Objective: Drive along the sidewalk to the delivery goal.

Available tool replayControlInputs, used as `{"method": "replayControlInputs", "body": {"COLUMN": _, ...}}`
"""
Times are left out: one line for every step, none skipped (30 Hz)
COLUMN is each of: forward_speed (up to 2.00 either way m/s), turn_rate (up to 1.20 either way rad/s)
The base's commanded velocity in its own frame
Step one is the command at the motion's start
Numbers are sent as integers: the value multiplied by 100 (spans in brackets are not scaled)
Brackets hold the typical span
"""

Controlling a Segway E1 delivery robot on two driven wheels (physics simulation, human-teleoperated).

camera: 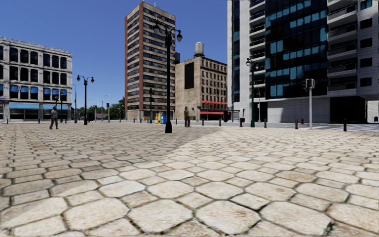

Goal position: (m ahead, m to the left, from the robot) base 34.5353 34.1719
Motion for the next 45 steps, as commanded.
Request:
{"method": "replayControlInputs", "body": {"forward_speed": 200, "turn_rate": 52}}
{"method": "replayControlInputs", "body": {"forward_speed": 200, "turn_rate": 52}}
{"method": "replayControlInputs", "body": {"forward_speed": 200, "turn_rate": 52}}
{"method": "replayControlInputs", "body": {"forward_speed": 200, "turn_rate": 52}}
{"method": "replayControlInputs", "body": {"forward_speed": 200, "turn_rate": 52}}
{"method": "replayControlInputs", "body": {"forward_speed": 200, "turn_rate": 52}}
{"method": "replayControlInputs", "body": {"forward_speed": 200, "turn_rate": 52}}
{"method": "replayControlInputs", "body": {"forward_speed": 200, "turn_rate": 52}}
{"method": "replayControlInputs", "body": {"forward_speed": 200, "turn_rate": 52}}
{"method": "replayControlInputs", "body": {"forward_speed": 200, "turn_rate": 52}}
{"method": "replayControlInputs", "body": {"forward_speed": 200, "turn_rate": 52}}
{"method": "replayControlInputs", "body": {"forward_speed": 200, "turn_rate": 52}}
{"method": "replayControlInputs", "body": {"forward_speed": 200, "turn_rate": 52}}
{"method": "replayControlInputs", "body": {"forward_speed": 200, "turn_rate": 52}}
{"method": "replayControlInputs", "body": {"forward_speed": 200, "turn_rate": 52}}
{"method": "replayControlInputs", "body": {"forward_speed": 200, "turn_rate": 52}}
{"method": "replayControlInputs", "body": {"forward_speed": 200, "turn_rate": 52}}
{"method": "replayControlInputs", "body": {"forward_speed": 200, "turn_rate": 52}}
{"method": "replayControlInputs", "body": {"forward_speed": 200, "turn_rate": 52}}
{"method": "replayControlInputs", "body": {"forward_speed": 200, "turn_rate": 52}}
{"method": "replayControlInputs", "body": {"forward_speed": 200, "turn_rate": 52}}
{"method": "replayControlInputs", "body": {"forward_speed": 200, "turn_rate": 52}}
{"method": "replayControlInputs", "body": {"forward_speed": 200, "turn_rate": 52}}
{"method": "replayControlInputs", "body": {"forward_speed": 200, "turn_rate": 52}}
{"method": "replayControlInputs", "body": {"forward_speed": 200, "turn_rate": 52}}
{"method": "replayControlInputs", "body": {"forward_speed": 200, "turn_rate": 52}}
{"method": "replayControlInputs", "body": {"forward_speed": 200, "turn_rate": 52}}
{"method": "replayControlInputs", "body": {"forward_speed": 200, "turn_rate": 52}}
{"method": "replayControlInputs", "body": {"forward_speed": 200, "turn_rate": 52}}
{"method": "replayControlInputs", "body": {"forward_speed": 200, "turn_rate": 52}}
{"method": "replayControlInputs", "body": {"forward_speed": 200, "turn_rate": 52}}
{"method": "replayControlInputs", "body": {"forward_speed": 200, "turn_rate": 52}}
{"method": "replayControlInputs", "body": {"forward_speed": 200, "turn_rate": 52}}
{"method": "replayControlInputs", "body": {"forward_speed": 200, "turn_rate": 52}}
{"method": "replayControlInputs", "body": {"forward_speed": 200, "turn_rate": 52}}
{"method": "replayControlInputs", "body": {"forward_speed": 200, "turn_rate": 52}}
{"method": "replayControlInputs", "body": {"forward_speed": 200, "turn_rate": 52}}
{"method": "replayControlInputs", "body": {"forward_speed": 200, "turn_rate": 52}}
{"method": "replayControlInputs", "body": {"forward_speed": 200, "turn_rate": 52}}
{"method": "replayControlInputs", "body": {"forward_speed": 200, "turn_rate": 52}}
{"method": "replayControlInputs", "body": {"forward_speed": 200, "turn_rate": 52}}
{"method": "replayControlInputs", "body": {"forward_speed": 200, "turn_rate": 52}}
{"method": "replayControlInputs", "body": {"forward_speed": 200, "turn_rate": 52}}
{"method": "replayControlInputs", "body": {"forward_speed": 200, "turn_rate": 52}}
{"method": "replayControlInputs", "body": {"forward_speed": 200, "turn_rate": 52}}
